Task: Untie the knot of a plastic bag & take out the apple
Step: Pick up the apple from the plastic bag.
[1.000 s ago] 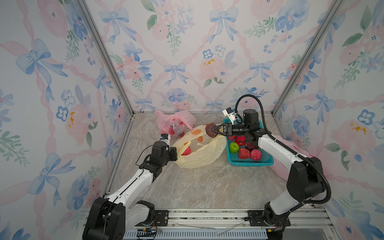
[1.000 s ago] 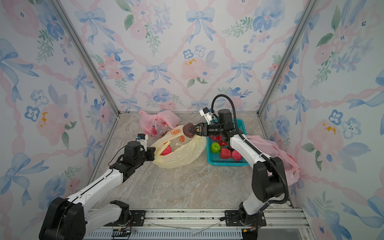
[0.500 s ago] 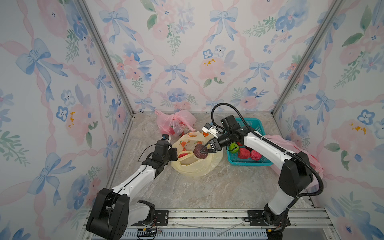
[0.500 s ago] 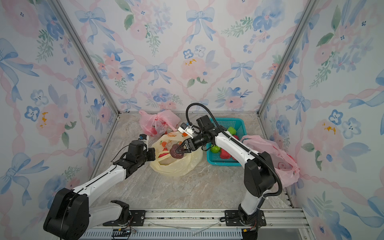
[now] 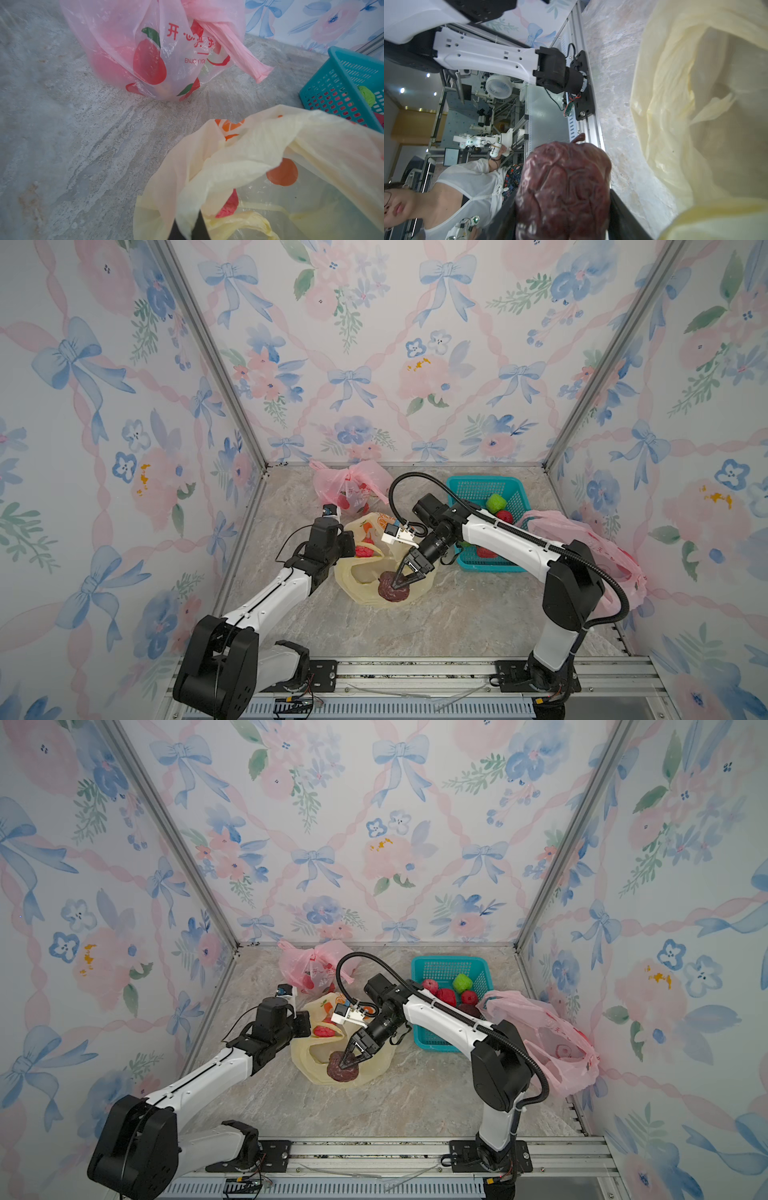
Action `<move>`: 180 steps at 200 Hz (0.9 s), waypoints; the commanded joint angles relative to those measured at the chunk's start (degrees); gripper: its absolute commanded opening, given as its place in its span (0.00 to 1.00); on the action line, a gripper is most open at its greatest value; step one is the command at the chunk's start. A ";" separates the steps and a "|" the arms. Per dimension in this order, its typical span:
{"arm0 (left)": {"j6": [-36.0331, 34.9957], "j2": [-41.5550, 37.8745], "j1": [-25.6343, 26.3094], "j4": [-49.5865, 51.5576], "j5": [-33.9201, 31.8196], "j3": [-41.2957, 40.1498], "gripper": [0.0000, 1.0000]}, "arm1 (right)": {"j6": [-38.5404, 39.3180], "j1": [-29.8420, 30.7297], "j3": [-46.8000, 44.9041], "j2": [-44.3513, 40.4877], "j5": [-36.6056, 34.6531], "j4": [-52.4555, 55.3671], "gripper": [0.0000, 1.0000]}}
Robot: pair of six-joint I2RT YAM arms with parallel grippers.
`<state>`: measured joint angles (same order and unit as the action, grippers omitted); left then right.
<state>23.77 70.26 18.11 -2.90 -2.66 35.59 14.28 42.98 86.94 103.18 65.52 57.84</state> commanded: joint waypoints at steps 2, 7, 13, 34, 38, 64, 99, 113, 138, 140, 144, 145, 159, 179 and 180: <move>-0.65 1.31 -0.65 -1.90 -1.15 0.02 0.00 | 4.08 -0.90 2.23 -6.63 10.66 2.37 0.58; -0.57 1.61 -0.70 -1.90 -1.12 0.00 0.00 | 2.81 -1.45 2.13 -7.88 12.92 0.12 0.58; -0.57 1.91 -0.78 -1.94 -0.98 0.03 0.00 | 0.92 -2.25 1.46 -9.79 15.96 -3.20 0.59; -0.48 2.62 -0.77 -2.03 -0.82 -0.07 0.00 | -8.42 -5.39 -1.08 -14.88 21.17 -17.04 0.59; -0.52 2.70 -0.76 -2.11 -0.78 -0.13 0.00 | -9.84 -5.72 -1.29 -15.63 21.27 -19.39 0.60; 0.01 3.04 -0.78 -2.65 -0.25 -0.66 0.00 | -14.54 -6.07 0.71 -16.83 20.96 -26.43 0.62; -0.08 2.45 -0.73 -1.37 -0.74 -0.85 0.00 | -11.07 -8.27 6.69 -15.72 21.46 -22.79 0.62; -0.54 1.15 -0.71 0.16 -1.17 -0.83 0.00 | -12.54 -10.11 6.83 -16.28 17.85 -23.18 0.62; -0.54 -2.13 -0.75 2.01 -0.95 -1.17 0.00 | -24.55 -17.01 1.51 -17.62 6.39 -34.00 0.62; -0.49 -2.36 -0.72 2.13 -0.95 -1.15 0.00 | -25.64 -17.75 0.90 -17.69 5.41 -35.01 0.62; -0.34 -2.85 -0.71 2.35 -0.73 -1.31 0.00 | -27.97 -19.09 -0.26 -17.86 2.84 -37.02 0.62; -0.28 -2.94 -0.75 2.45 -0.75 -1.36 0.00 | -28.51 -19.39 -0.57 -17.89 2.45 -37.41 0.62; 0.20 -4.59 -0.71 2.89 -0.16 -1.84 0.00 | -32.43 -23.47 -4.11 -17.88 -5.97 -40.42 0.62; 0.57 -6.47 -0.68 3.30 0.69 -2.78 0.00 | -31.41 -27.05 -6.59 -16.94 -20.28 -37.78 0.61; 0.57 -6.55 -0.65 3.36 0.75 -2.79 0.00 | -31.20 -27.10 -6.60 -16.90 -21.32 -37.48 0.62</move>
<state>23.83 66.02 17.58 -1.45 -2.96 34.48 -12.29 19.31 83.13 86.06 64.29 22.68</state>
